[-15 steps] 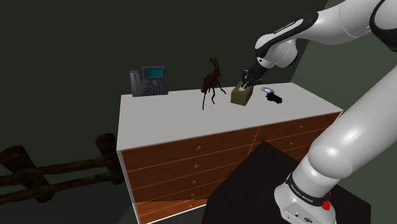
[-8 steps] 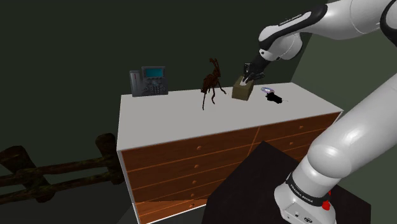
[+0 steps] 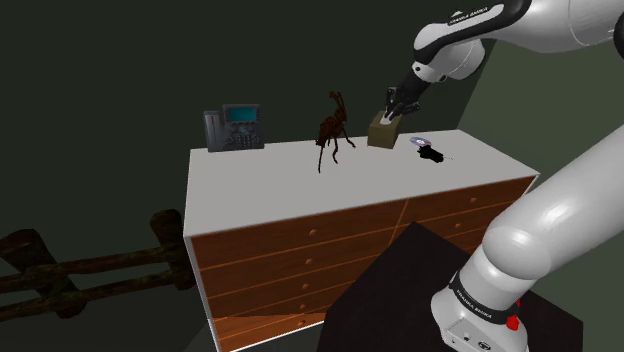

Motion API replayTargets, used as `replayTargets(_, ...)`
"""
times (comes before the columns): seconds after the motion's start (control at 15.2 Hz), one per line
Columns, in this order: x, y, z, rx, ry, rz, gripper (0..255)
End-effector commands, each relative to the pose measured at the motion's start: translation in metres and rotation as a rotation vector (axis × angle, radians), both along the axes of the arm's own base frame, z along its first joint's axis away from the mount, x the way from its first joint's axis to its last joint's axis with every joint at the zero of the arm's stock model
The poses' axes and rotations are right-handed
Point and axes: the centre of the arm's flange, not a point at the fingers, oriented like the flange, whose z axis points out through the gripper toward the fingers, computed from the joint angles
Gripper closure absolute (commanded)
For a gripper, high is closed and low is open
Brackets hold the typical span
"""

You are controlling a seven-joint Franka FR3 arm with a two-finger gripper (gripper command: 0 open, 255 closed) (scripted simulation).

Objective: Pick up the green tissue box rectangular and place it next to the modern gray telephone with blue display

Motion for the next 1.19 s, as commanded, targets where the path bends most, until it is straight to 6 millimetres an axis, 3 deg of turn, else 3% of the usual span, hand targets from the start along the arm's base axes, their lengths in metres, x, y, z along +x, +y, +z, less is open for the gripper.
replayTargets(0.0,0.0,0.0,0.011,0.0,0.0,0.0,255)
replayTargets(1.12,0.0,0.0,0.1,0.0,0.0,0.0,255)
